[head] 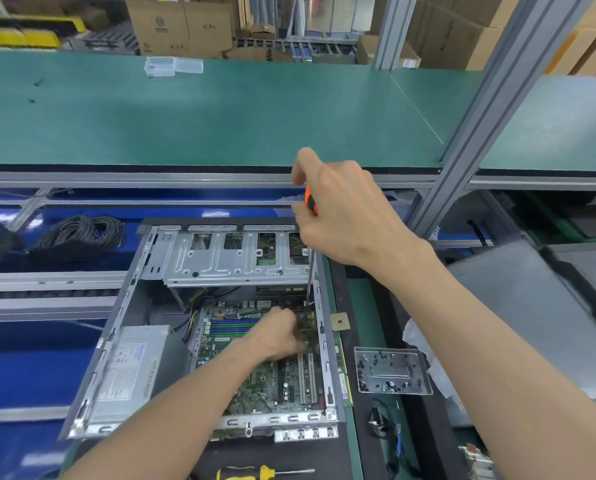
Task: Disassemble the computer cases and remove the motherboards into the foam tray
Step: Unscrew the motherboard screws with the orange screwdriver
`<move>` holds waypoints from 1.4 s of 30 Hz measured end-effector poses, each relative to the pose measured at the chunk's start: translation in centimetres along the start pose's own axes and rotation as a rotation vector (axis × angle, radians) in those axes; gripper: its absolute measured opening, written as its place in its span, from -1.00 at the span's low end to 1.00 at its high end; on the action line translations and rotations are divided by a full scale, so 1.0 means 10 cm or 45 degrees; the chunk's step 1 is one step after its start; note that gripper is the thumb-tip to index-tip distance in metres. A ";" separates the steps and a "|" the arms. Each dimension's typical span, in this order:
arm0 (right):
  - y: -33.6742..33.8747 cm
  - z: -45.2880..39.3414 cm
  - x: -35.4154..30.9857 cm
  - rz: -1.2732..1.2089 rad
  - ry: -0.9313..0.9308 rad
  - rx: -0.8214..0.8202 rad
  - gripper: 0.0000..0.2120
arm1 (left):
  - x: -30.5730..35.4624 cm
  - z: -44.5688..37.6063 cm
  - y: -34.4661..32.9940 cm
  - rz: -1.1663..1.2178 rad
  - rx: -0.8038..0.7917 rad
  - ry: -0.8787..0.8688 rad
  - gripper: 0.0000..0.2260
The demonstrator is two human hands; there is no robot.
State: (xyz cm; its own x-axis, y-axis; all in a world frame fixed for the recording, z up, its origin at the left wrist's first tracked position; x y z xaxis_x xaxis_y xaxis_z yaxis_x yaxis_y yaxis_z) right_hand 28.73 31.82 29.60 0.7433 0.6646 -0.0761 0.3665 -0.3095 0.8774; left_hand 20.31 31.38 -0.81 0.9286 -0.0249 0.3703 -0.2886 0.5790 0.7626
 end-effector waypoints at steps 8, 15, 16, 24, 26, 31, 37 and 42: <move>-0.08 -0.01 -0.07 -0.056 -0.045 -0.007 -0.81 | -0.67 0.35 0.41 1.551 -0.204 0.311 -0.73; -0.22 0.01 -0.18 -0.103 -0.038 -0.026 -0.83 | -0.74 0.49 0.49 2.247 -0.337 0.262 -0.70; -0.22 0.02 -0.18 -0.101 -0.034 -0.011 -0.83 | -0.75 0.50 0.52 2.273 -0.300 0.254 -0.70; -0.41 0.07 -0.25 -0.179 -0.045 -0.005 -0.84 | -0.81 0.65 0.77 2.956 -0.503 -0.073 -0.83; -0.47 0.08 -0.26 -0.191 -0.055 -0.010 -0.85 | -0.81 0.69 0.82 3.049 -0.493 -0.188 -0.74; -0.59 0.09 -0.31 -0.228 -0.065 -0.039 -0.83 | -0.88 0.71 0.82 3.137 -0.552 -0.307 -0.59; -0.62 0.09 -0.31 -0.240 -0.093 -0.041 -0.84 | -0.97 0.65 0.72 2.754 -0.252 -0.014 -0.70; -0.48 0.05 -0.28 -0.242 -0.115 0.001 -0.85 | -1.10 0.52 0.47 2.045 -0.050 0.477 -0.67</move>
State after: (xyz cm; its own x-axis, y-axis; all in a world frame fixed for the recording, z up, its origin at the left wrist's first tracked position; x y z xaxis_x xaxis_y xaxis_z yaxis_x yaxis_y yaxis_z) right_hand 25.16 31.10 25.35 0.7077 0.6476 -0.2823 0.5055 -0.1850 0.8428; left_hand 7.54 30.12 1.49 -0.2926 0.7654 0.5732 -0.9500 -0.1644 -0.2654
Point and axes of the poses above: each hand's wrist, its own z-axis away from the middle knuckle, its own y-axis out of the back of the hand, x = y × z, the point moved 6 cm from there along -z, towards the middle knuckle, and after that the axes turned 14 degrees about y, right-handed, at the moved point
